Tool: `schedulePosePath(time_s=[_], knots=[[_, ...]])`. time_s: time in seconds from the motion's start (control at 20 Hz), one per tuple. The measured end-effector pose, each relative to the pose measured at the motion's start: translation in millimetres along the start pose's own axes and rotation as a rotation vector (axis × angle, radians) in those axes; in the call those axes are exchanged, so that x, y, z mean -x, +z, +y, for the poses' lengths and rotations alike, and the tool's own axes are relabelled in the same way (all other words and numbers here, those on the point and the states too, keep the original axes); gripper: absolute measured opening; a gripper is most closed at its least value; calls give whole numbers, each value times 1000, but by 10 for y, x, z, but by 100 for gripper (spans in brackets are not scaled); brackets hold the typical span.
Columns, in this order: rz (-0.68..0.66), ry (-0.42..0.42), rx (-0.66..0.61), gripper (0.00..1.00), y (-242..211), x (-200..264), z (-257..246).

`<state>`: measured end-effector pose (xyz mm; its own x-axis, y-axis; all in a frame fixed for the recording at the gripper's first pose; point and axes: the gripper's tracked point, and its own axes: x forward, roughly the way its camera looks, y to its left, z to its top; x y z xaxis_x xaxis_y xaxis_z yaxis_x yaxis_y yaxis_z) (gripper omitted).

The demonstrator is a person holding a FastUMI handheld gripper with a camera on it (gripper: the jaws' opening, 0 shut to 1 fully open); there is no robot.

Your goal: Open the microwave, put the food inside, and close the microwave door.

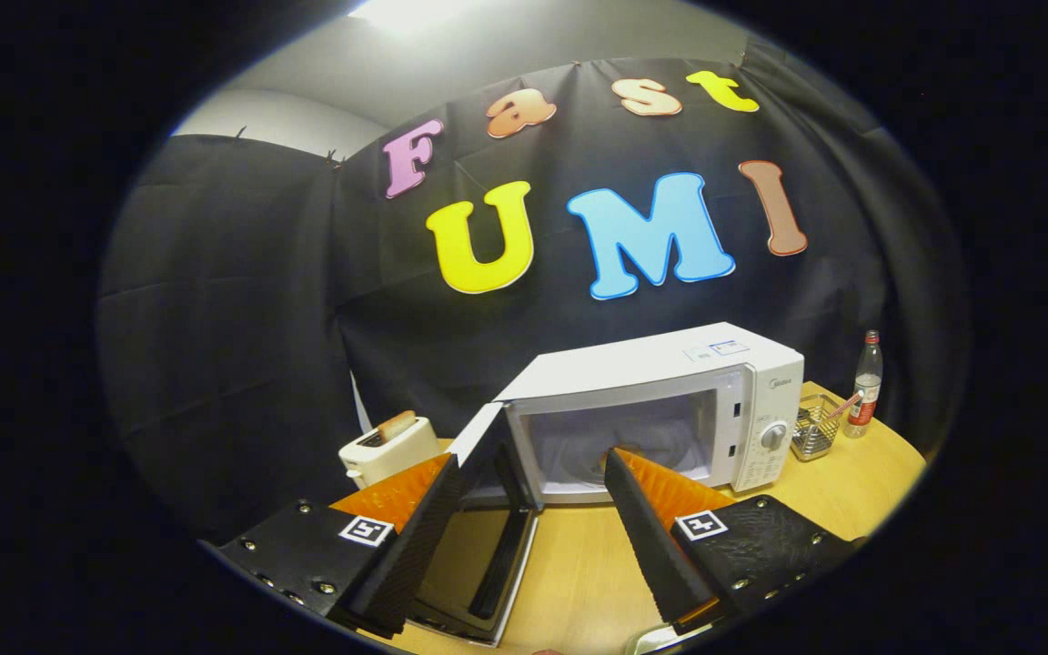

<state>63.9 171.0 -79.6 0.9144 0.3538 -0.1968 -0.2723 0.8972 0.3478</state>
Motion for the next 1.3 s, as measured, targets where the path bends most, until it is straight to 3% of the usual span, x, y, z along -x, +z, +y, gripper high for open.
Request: schedulePosePath(time_s=[0.35, 0.75, 1.25, 1.3], knots=[[7, 164, 36, 97, -26, 322, 1018], [79, 336, 36, 97, -394, 505, 1812], [266, 444, 34, 97, -1172, 588, 2073], [282, 442, 39, 90, -1254, 572, 2055]])
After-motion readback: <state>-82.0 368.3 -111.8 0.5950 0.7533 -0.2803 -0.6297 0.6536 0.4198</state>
